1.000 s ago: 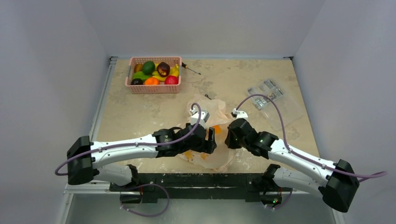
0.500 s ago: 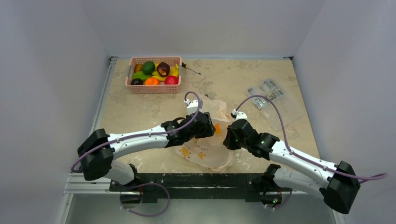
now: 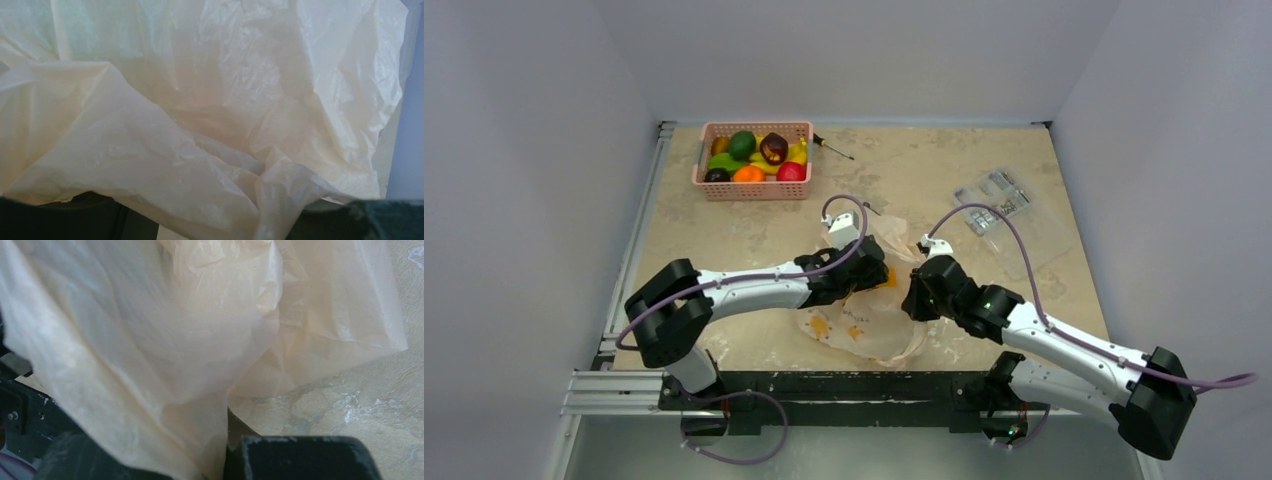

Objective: Take the fake fruits out of the plastic bag
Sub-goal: Take out the fake fruit from the plastic bag.

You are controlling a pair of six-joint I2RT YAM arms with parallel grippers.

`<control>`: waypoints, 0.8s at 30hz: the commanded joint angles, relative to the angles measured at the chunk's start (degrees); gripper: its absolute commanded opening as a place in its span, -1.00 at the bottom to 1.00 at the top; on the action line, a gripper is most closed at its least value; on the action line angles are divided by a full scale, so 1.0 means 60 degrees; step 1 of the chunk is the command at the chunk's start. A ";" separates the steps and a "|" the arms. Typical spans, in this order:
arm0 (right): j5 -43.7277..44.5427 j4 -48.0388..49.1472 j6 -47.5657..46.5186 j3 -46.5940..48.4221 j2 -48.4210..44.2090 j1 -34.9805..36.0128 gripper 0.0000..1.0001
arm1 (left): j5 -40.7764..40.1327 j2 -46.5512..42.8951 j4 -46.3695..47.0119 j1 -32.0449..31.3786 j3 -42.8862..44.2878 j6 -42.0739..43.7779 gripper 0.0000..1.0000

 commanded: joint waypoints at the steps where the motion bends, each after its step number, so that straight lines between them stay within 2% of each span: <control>1: -0.0162 0.0207 -0.0215 0.0214 -0.0259 0.0023 -1.00 | -0.0401 0.0726 0.0437 0.0132 0.0759 -0.0216 0.13; 6: -0.0073 0.0096 -0.0236 0.0207 -0.0420 0.0023 -1.00 | -0.0289 0.1465 0.0442 0.0140 0.1165 -0.0380 0.27; 10: -0.0031 0.0005 -0.0248 0.0213 -0.0576 0.0023 -1.00 | -0.0769 0.1860 -0.0342 0.0162 0.1581 -0.0523 0.54; 13: -0.0051 0.0031 -0.0238 0.0188 -0.0642 0.0023 -1.00 | -0.0943 0.2212 -0.0453 0.0175 0.1704 -0.0521 0.63; 18: -0.0058 0.0003 -0.0253 0.0246 -0.0606 0.0023 -1.00 | -0.0670 0.2753 0.0086 0.0323 0.1768 -0.0038 0.52; 21: -0.0076 0.0081 -0.0236 0.0181 -0.0620 0.0023 -1.00 | -0.0428 0.2756 0.0237 0.0442 0.1661 0.0168 0.33; 24: -0.0088 0.0192 -0.0213 0.0087 -0.0595 0.0023 -1.00 | -0.0287 0.2419 0.0579 0.0462 0.1352 0.0712 0.02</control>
